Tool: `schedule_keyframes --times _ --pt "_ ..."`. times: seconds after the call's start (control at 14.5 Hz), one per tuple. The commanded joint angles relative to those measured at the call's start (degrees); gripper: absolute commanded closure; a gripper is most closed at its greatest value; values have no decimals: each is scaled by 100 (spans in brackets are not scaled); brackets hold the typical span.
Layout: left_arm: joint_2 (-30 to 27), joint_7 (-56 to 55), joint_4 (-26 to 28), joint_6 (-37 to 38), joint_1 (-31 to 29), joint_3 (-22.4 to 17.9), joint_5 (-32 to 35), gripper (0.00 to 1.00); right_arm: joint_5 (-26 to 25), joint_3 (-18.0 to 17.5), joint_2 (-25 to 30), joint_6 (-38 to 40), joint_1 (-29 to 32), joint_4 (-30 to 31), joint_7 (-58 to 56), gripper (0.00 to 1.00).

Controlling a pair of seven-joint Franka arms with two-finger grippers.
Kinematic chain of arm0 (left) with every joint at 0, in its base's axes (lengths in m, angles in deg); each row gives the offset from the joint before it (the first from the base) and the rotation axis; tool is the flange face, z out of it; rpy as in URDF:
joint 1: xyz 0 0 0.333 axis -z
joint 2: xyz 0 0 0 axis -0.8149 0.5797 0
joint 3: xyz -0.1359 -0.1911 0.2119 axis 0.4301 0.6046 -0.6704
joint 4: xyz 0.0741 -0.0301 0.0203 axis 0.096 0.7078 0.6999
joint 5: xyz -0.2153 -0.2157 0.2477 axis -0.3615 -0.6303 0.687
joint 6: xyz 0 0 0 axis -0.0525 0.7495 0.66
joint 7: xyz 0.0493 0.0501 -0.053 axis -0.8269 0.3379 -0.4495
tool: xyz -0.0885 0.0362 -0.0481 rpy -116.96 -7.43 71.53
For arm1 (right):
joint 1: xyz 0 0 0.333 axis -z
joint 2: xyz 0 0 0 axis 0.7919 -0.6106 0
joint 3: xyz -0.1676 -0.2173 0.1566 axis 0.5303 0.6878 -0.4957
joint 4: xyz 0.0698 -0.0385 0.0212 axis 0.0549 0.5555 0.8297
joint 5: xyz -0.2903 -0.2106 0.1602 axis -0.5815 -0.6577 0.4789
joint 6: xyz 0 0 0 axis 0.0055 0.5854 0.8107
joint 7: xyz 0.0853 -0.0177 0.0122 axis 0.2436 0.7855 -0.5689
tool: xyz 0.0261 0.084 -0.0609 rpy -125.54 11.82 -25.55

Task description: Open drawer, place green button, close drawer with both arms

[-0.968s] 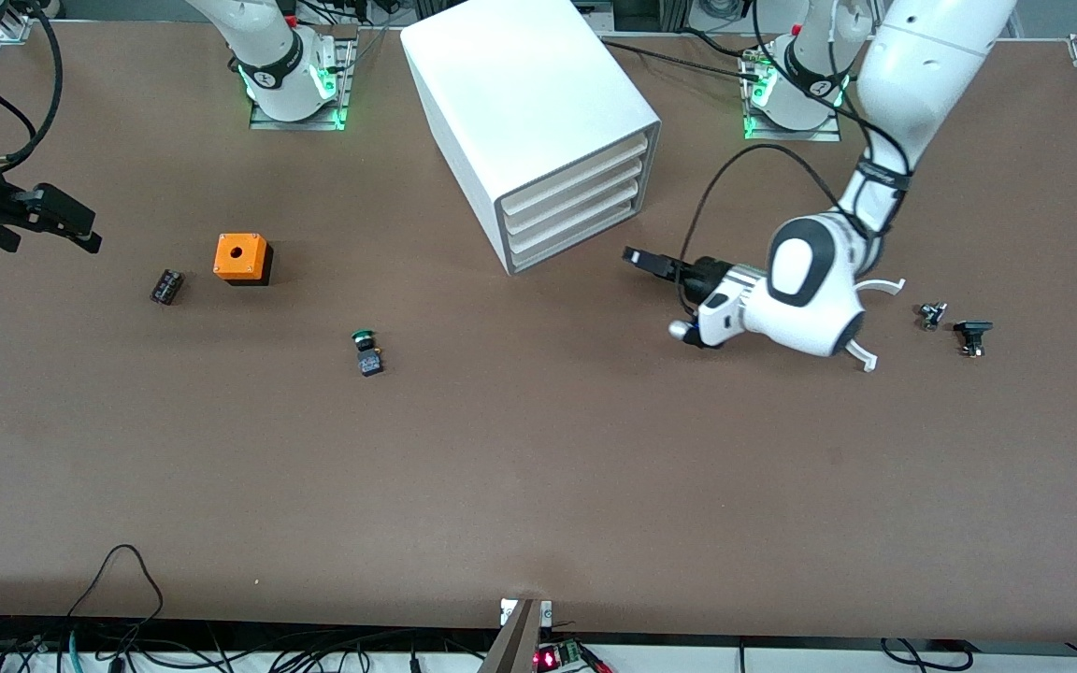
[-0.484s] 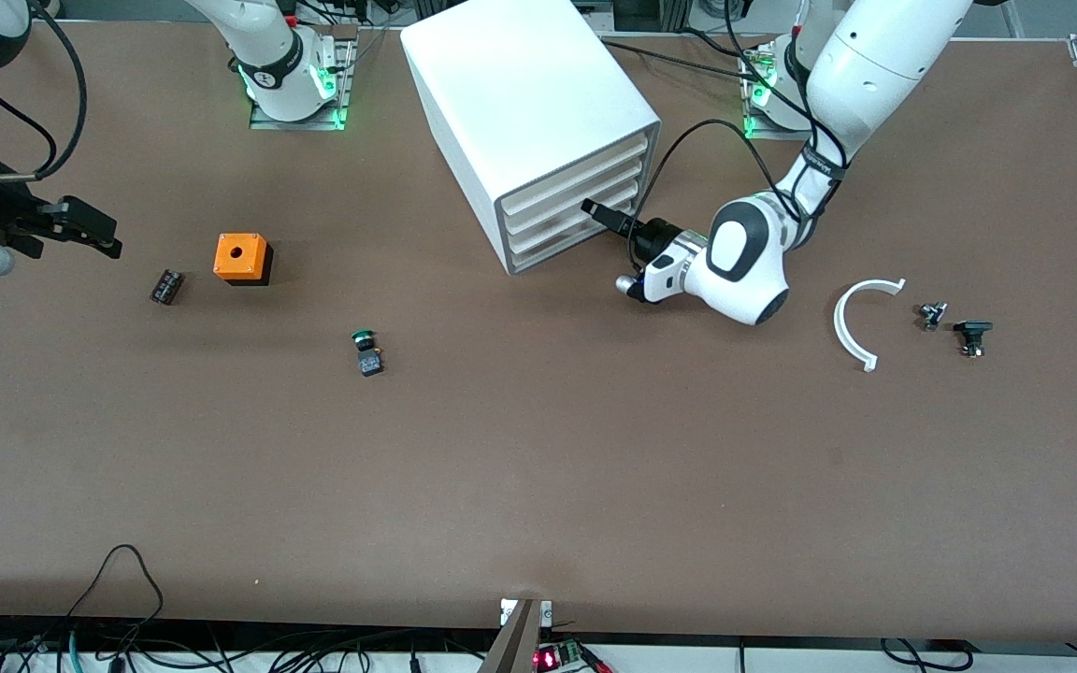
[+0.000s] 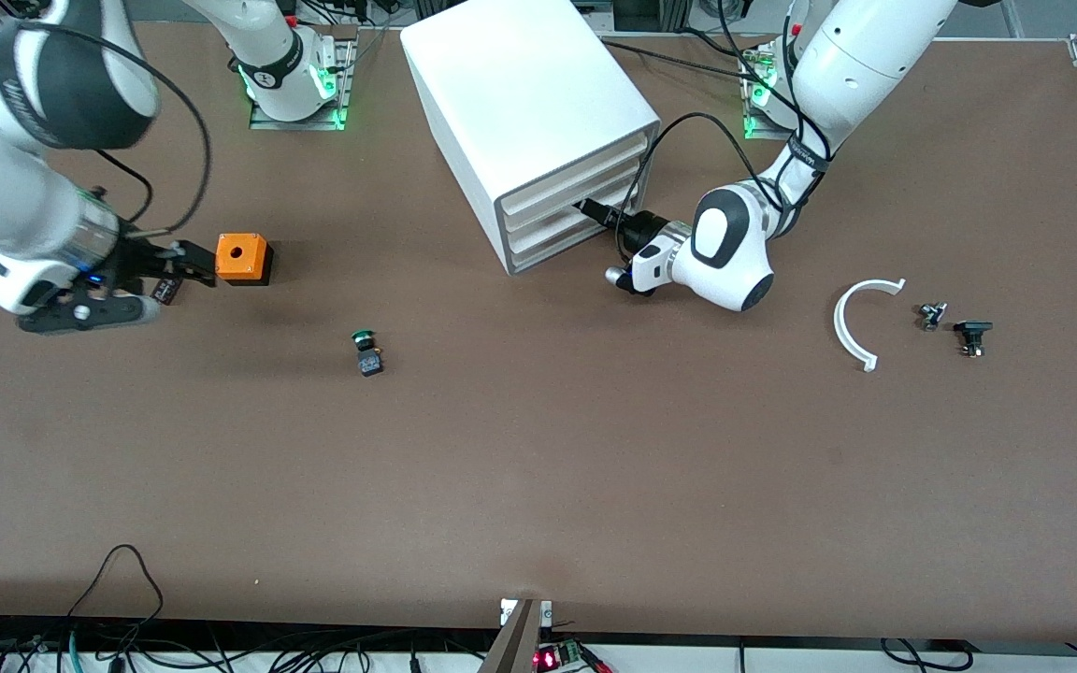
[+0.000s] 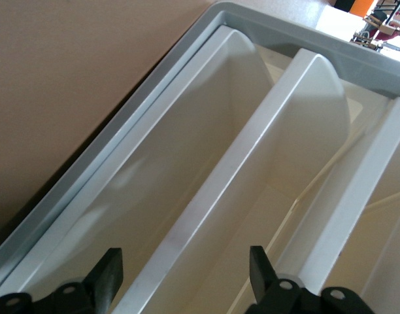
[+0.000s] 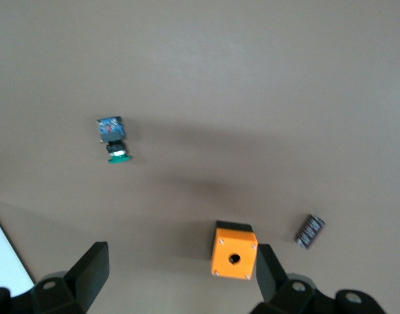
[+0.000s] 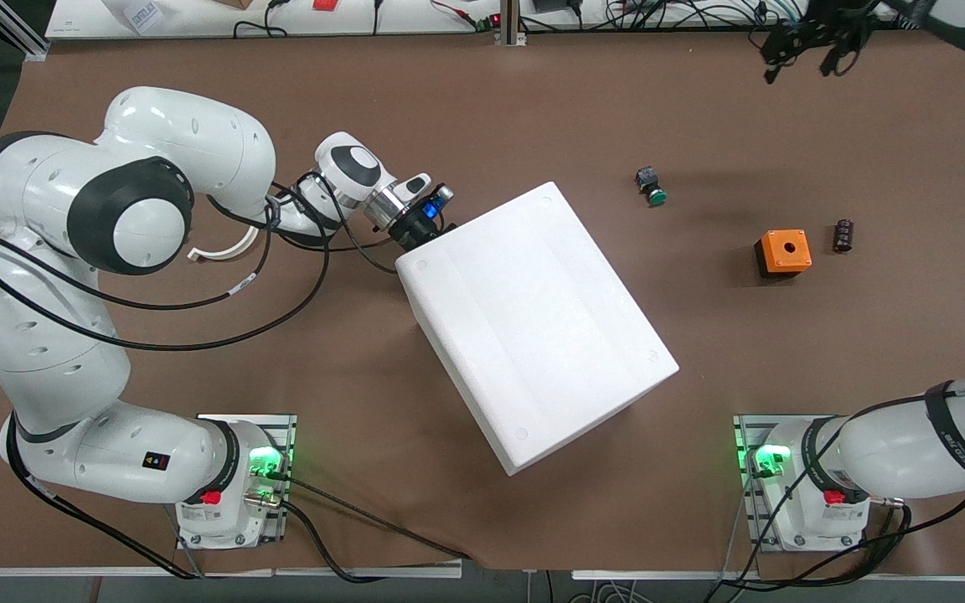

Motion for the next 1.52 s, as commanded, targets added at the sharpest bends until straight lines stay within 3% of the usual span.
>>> schedule_keyframes --times 0.0,0.07,0.21,0.41,0.69,0.9,1.04,1.11,1.18,1.24,1.45 --pt "-21 141 213 -57 38 70 -234 29 20 39 -234 -218 -267 -42 -2 0" --pt "-21 185 266 -75 38 87 -243 36 20 4 -340 -235 -373 37 -2 0" --pt "-21 194 319 -110 38 96 -243 61 20 -372 -585 -480 -400 117 77 0" --pt "-30 211 363 -110 38 96 -243 98 20 -593 -753 -1340 -392 668 315 0" --pt "-108 352 328 -556 -163 -70 -208 100 12 -656 -1069 -2264 -392 1285 210 0" --pt "-162 370 83 -1628 -287 -456 -155 100 3 -760 -1464 -2686 -392 1312 209 0" --pt "-135 387 -14 -1701 -366 -501 -155 100 3 -831 -1719 -2985 -392 1295 209 0" --pt "-135 370 -85 -1701 -410 -501 -155 80 3 -840 -1851 -3161 -392 1286 218 0" --pt "-144 309 -94 -1710 -436 -501 -234 47 20 -919 -1992 -3345 -392 1268 331 0" --pt "-153 369 -94 -1710 -472 -501 -226 0 20 -972 -2115 -3469 -392 1198 332 0" --pt "-293 378 -94 -1736 -525 -501 -217 0 -6 -972 -2335 -3750 -383 1093 271 0"
